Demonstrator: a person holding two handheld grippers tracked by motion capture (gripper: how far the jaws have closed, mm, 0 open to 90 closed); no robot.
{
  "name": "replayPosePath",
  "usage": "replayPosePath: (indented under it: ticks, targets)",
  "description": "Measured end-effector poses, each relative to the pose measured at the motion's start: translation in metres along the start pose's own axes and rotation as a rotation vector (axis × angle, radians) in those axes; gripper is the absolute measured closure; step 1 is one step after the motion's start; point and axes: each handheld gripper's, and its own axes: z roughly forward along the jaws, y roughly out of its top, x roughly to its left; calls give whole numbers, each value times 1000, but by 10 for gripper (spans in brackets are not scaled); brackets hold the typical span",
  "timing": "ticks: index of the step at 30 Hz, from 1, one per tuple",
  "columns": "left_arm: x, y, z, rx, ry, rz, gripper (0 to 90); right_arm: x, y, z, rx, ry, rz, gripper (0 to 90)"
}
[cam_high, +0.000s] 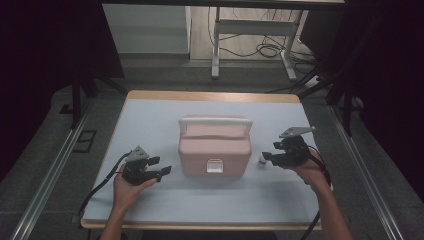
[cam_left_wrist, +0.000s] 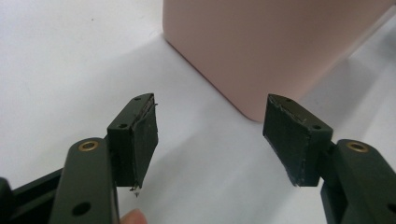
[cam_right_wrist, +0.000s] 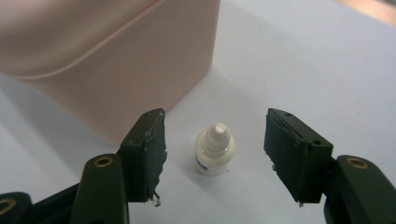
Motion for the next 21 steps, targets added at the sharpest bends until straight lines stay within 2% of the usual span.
replayPosePath:
  ticks: [2, 6, 10, 15, 21]
  targets:
    - [-1, 0, -1, -3, 6, 2, 363, 1, -11, -5, -45, 9, 13, 389]
    - [-2, 0, -3, -5, 25, 13, 412, 4, -33, -7, -98, 12, 31, 396]
    - [-5, 2, -4, -11, 28, 26, 426, 5, -58, -5, -154, 23, 85, 407]
    - [-8, 2, -3, -6, 24, 36, 422, 5, -80, 1, -189, 35, 116, 418]
    - [-9, 2, -3, 6, 17, 43, 420, 11, -98, 9, -197, 27, 101, 421]
